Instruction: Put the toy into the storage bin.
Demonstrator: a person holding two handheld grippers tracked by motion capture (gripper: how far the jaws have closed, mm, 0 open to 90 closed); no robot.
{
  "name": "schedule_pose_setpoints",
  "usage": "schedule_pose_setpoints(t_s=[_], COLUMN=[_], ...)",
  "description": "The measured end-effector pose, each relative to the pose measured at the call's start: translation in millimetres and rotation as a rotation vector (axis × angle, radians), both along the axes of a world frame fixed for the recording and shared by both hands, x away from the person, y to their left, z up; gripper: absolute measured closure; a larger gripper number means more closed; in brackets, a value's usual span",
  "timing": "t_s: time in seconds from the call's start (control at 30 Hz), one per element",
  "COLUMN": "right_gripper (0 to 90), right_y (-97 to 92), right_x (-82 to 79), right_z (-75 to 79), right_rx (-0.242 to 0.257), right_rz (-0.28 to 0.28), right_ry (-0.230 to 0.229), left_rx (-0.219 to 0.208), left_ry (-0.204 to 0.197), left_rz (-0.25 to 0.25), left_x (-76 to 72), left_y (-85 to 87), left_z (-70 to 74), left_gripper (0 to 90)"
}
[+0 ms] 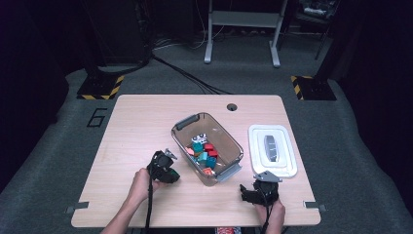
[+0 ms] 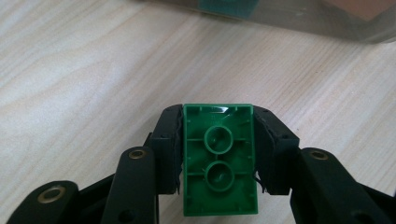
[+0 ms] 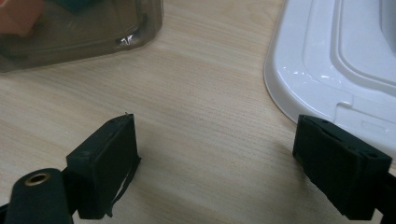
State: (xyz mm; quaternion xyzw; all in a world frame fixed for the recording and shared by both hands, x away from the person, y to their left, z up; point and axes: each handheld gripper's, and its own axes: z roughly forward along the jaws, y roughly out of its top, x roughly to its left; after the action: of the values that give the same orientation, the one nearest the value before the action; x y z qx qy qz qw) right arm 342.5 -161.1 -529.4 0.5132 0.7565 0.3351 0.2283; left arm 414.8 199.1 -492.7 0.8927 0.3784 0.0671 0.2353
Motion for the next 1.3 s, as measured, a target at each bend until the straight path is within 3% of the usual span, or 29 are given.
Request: schedule_pose_setpoints(t_s=[0.27, 0.8, 1.1, 1.3], right_gripper=[13.0, 13.0, 13.0, 13.0], right_y=[0.0, 0.0, 0.0, 0.0], right_x=[0.0, 0.0, 0.0, 0.0], right_z=[0.0, 0.0, 0.0, 0.0], right_rx=[0.0, 0.0, 0.0, 0.0], right_rz=[0.0, 0.0, 0.0, 0.0], right_ry=[0.0, 0.0, 0.0, 0.0], left_rx=[-0.021, -0.054, -0.038, -0.04], left_ry=[-0.021, -0.111, -0.156, -0.183], left_rz=[0.014, 0.033, 0.034, 0.033], left_x=[0.7, 10.9, 20.8, 28.1], left_y=[10.7, 27.6, 29.5, 27.0], left_z=[11.9, 69.8, 103.0, 117.7], left_gripper=[58.9, 58.8, 58.8, 58.8])
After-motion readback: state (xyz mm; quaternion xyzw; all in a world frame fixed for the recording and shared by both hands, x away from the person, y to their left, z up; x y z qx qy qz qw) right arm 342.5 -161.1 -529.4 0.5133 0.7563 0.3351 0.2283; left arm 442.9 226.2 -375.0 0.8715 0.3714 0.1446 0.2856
